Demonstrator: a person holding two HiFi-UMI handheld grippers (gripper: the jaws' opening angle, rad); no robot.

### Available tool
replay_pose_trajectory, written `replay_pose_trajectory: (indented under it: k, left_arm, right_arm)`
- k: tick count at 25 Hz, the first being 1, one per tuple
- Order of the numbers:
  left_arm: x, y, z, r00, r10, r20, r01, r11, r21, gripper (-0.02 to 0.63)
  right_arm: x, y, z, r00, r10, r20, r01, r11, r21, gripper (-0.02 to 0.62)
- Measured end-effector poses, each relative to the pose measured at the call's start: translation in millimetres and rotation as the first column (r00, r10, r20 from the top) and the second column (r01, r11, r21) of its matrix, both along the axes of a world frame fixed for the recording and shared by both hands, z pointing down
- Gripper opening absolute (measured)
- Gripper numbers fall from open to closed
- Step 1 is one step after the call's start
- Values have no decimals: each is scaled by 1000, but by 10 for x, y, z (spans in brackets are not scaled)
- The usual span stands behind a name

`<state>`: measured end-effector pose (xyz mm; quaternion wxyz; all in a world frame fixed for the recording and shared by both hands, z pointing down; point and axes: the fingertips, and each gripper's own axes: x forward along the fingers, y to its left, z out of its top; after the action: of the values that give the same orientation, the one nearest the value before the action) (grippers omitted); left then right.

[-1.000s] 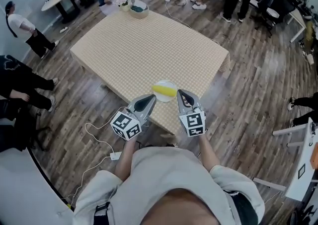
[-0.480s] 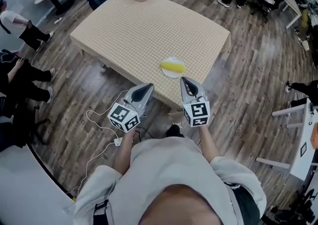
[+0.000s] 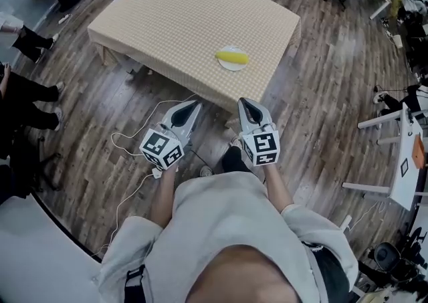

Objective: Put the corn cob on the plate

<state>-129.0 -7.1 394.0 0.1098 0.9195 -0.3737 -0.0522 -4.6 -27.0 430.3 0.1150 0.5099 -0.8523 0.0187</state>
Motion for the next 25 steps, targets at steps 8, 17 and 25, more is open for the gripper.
replay_pose_trajectory:
  k: [8,17,25]
  left_arm:
    - [58,365,-36,1000,13,-10,-13,1000,6,8]
    - [493,536,-33,999,40,6,-40,999,-7,8]
    - [827,633,-81,999,36,25,-36,999,-1,8]
  right_arm:
    - [66,383,-94,1000,15,-9,-15,1000,11,-4]
    - [438,591,-117,999,38,17,-38,999,8,-5]
    - [768,610,-184,997,40,61,-41,999,10,-5]
